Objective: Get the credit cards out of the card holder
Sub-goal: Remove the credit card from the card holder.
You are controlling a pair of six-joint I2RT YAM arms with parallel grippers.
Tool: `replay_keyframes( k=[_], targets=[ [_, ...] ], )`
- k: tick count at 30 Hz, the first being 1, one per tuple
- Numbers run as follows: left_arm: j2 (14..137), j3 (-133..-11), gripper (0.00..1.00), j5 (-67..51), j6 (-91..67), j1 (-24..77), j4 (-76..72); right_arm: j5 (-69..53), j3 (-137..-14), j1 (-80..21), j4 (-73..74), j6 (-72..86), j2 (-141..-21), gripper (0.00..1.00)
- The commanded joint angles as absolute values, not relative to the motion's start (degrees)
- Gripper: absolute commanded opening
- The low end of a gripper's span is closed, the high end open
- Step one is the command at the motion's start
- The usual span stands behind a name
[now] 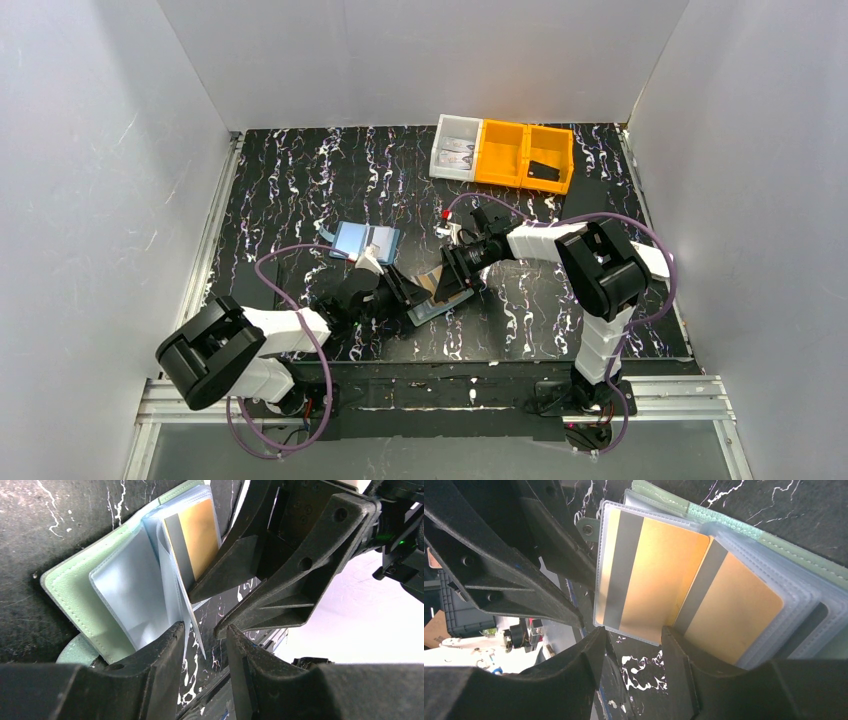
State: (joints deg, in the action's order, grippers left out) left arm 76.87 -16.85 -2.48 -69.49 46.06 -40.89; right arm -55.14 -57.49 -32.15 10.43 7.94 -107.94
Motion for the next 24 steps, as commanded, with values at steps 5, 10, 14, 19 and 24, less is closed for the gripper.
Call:
replay_keyframes(
  k=[5, 10, 14, 19, 24],
  targets=[
    [78.1, -16.9, 0.31, -2.3, -70.5, 45.5, -43.4, -52.4, -56.3, -31.6, 9.9, 7.5, -109.6, 0.54],
    [80.5, -17.3, 0.17, -2.0, -72.0, 44.8, -43.4, -52.4, -56.3, -31.6, 9.9, 7.5, -109.8, 0.54],
    [81.9, -18.1, 0.09, -2.2, -72.3, 44.3, -43.2, -52.3, -56.3, -31.6, 10.0, 7.5, -109.8, 0.54],
    [81.7, -18.3, 0.05, -1.3, -73.2, 44.0, -39.8, -52.0, -56.6, -31.6, 10.5, 7.0, -110.0, 0.54],
    [81.6, -18.1, 0.01, -1.4, -71.9, 44.0, -39.7, -52.2, -56.7, -31.6, 10.6, 6.9, -109.8, 0.54]
  ],
)
